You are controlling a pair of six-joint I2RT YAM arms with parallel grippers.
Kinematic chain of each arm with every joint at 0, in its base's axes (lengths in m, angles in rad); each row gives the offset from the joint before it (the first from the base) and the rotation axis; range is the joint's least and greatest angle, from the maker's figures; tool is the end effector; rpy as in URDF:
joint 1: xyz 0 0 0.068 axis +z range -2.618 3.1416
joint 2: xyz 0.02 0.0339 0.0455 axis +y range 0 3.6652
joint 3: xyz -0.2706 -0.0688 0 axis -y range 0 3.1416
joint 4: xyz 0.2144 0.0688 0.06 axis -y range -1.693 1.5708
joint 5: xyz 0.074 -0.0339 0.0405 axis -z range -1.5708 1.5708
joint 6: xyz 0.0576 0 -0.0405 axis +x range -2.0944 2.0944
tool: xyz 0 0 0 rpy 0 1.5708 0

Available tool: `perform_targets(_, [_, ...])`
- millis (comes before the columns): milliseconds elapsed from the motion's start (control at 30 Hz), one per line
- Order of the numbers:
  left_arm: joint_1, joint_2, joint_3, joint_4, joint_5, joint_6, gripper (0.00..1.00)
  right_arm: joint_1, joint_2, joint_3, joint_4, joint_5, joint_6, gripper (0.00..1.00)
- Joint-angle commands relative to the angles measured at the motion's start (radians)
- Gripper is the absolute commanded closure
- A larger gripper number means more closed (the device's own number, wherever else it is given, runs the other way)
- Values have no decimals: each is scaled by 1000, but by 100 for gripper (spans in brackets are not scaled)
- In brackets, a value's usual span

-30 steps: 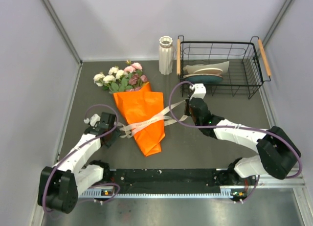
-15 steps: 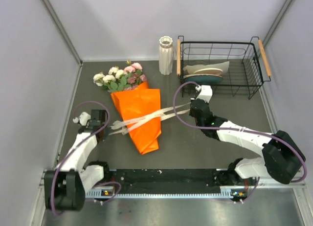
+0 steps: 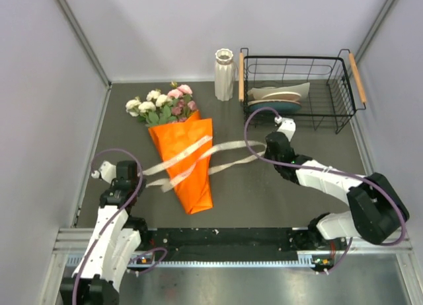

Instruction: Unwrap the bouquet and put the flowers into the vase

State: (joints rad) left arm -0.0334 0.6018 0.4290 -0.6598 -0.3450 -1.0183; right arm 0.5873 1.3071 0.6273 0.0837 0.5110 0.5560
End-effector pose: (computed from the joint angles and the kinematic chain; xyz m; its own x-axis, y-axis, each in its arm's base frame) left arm 0.1053 0.0160 0.1941 -0.2211 -0.7941 -0.5661 -0.7322 0.5186 -0.4415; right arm 0.2293 0.1188 0.2169 -0.4742 0.2374 -0.8478 0.1223 0.9714 0.2036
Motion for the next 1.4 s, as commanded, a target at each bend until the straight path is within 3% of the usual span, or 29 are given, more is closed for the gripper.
perform_targets(0, [10, 79, -58, 74, 61, -14, 100, -23, 63, 20, -41, -72, -137, 76])
perform_targets(33, [10, 87, -67, 92, 101, -14, 100, -21, 64, 23, -27, -106, -172, 61])
perform_targets(133, [10, 99, -90, 134, 135, -17, 100, 2, 52, 32, 103, -349, -318, 31])
perform_targets(167, [10, 99, -95, 137, 144, -14, 100, 11, 58, 50, 138, -556, -356, 29])
perform_targets(267, [10, 90, -96, 123, 127, 7, 100, 84, 135, 144, 189, -682, -470, 22])
perform_targets(400, [10, 52, -96, 98, 113, 6, 99, 138, 300, 307, 99, -732, -542, 22])
perform_targets(433, [10, 44, -96, 98, 118, 6, 94, 146, 337, 325, 75, -735, -551, 23])
perform_targets(667, [10, 73, -79, 138, 198, 64, 70, 193, 314, 232, 128, -848, -705, 24])
perform_targets(867, [10, 49, 4, 146, 270, 239, 54, 218, 342, 200, 137, -879, -745, 26])
perform_targets(933, [10, 30, 30, 184, 306, 313, 29, 239, 362, 201, 140, -832, -755, 26])
perform_targets(1167, [10, 173, 155, 183, 530, 417, 27, 273, 391, 200, 229, -559, -777, 26])
perform_targets(1300, [10, 234, 228, 103, 552, 389, 34, 273, 402, 230, 209, -560, -797, 33])
perform_targets(1367, [10, 165, 190, 130, 526, 360, 30, 273, 415, 242, 214, -589, -783, 37])
